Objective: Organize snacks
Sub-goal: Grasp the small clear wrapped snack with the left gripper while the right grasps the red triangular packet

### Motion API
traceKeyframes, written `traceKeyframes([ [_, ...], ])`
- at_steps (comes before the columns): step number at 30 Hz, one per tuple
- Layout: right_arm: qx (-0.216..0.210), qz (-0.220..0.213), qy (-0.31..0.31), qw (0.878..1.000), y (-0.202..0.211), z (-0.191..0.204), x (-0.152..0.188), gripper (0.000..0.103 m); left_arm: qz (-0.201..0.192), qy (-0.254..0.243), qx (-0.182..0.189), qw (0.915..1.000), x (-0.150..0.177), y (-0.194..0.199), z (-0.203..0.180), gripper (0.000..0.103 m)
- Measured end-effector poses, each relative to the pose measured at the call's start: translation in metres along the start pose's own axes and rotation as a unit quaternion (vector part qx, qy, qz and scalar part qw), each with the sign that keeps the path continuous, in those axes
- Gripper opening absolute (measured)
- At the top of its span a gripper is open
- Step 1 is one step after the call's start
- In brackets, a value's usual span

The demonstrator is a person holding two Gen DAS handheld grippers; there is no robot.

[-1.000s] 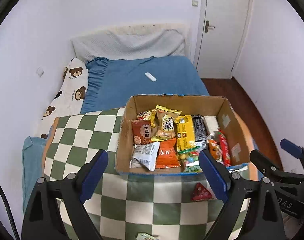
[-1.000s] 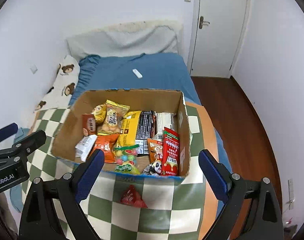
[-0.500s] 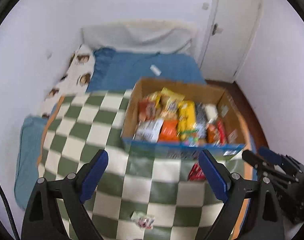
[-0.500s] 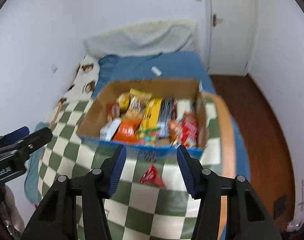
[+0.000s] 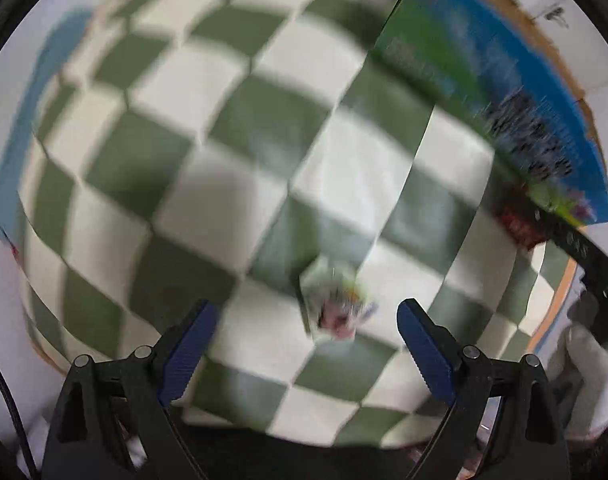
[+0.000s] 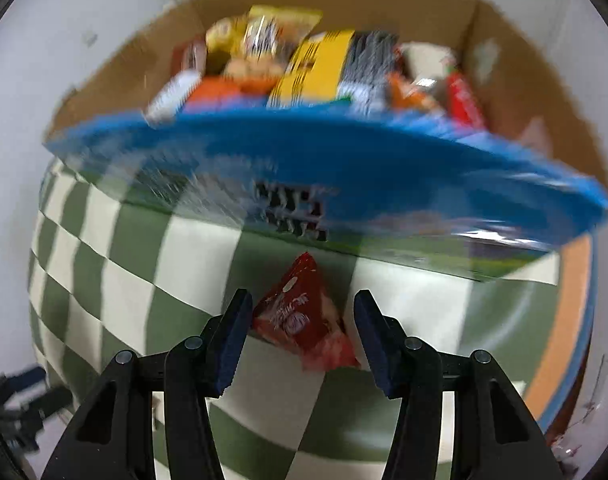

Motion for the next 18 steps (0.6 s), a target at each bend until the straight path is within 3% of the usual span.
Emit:
traceKeyframes([
  [2,0.007,0.008,0.017,1.0,-0.011,0.006,0.001,0.046,0.029,0.012,0.013,0.9994,0.007,-0.014,0.004,0.093],
  [6,0.016,0.001,0.046,0.999,-0.009,0.018,0.005,0.043,0.059,0.029,0.03,0.9974,0.011,-0.039,0.001,0.092],
  [8,0.011,0.0,0.051,0.999,-0.002,0.023,0.014,0.042,0.059,0.023,0.027,0.9976,0.009,-0.049,-0.006,0.083],
  [10,0.008,0.0,0.056,0.998,0.004,0.027,0.026,0.042,0.055,0.011,0.018,0.9983,0.007,-0.055,-0.013,0.058],
  [12,-0.002,0.001,0.054,0.999,0.011,0.03,0.043,0.042,0.053,-0.012,0.007,0.9985,0.01,-0.063,-0.022,0.043],
  [18,-0.032,0.018,0.037,0.999,0.021,0.043,0.095,0.042,0.017,-0.077,-0.028,0.9965,0.026,-0.065,-0.048,0.042],
])
Point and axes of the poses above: each gripper's, at about its wrist camera, not at the fingertips, and y roughly against the way its jaws point, z to its left, x to its underside, the point moved 2 cm from there along -y, roughly the way its jaws point, and after that the axes turned 15 degrees about y, right-handed, at the moved point
